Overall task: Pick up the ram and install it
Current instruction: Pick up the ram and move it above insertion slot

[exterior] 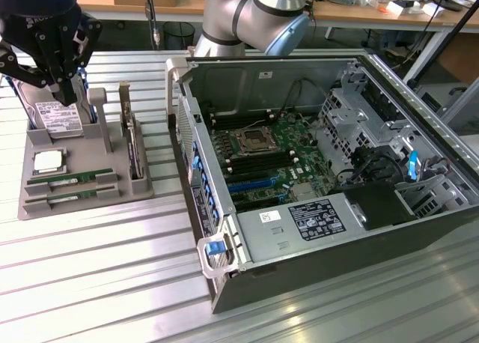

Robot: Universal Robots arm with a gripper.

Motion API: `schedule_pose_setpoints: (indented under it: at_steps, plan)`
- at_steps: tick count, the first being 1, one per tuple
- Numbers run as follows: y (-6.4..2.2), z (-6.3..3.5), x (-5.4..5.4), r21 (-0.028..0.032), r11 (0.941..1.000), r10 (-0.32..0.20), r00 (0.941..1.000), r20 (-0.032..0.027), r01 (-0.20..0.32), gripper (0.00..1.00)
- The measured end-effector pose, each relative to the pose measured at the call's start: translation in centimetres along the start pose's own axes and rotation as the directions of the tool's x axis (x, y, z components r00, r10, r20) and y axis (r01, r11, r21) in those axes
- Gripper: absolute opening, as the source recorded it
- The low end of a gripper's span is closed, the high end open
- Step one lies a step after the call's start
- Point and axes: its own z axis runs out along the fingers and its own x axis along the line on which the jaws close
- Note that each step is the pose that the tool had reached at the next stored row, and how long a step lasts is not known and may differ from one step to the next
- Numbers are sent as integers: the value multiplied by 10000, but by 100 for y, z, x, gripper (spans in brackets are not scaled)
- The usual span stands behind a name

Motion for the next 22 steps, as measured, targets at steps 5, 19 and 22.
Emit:
schedule_pose_setpoints:
  at_steps: [5, 19, 22]
  plan:
    - [0, 0, 0, -18, 9965, -834, 9965, -38, 834, 10]
    - [0, 0, 0, -78, 9580, -2868, 9579, -122, 2867, 10]
    - [0, 0, 0, -91, 9465, -3227, 9464, -135, 3226, 10]
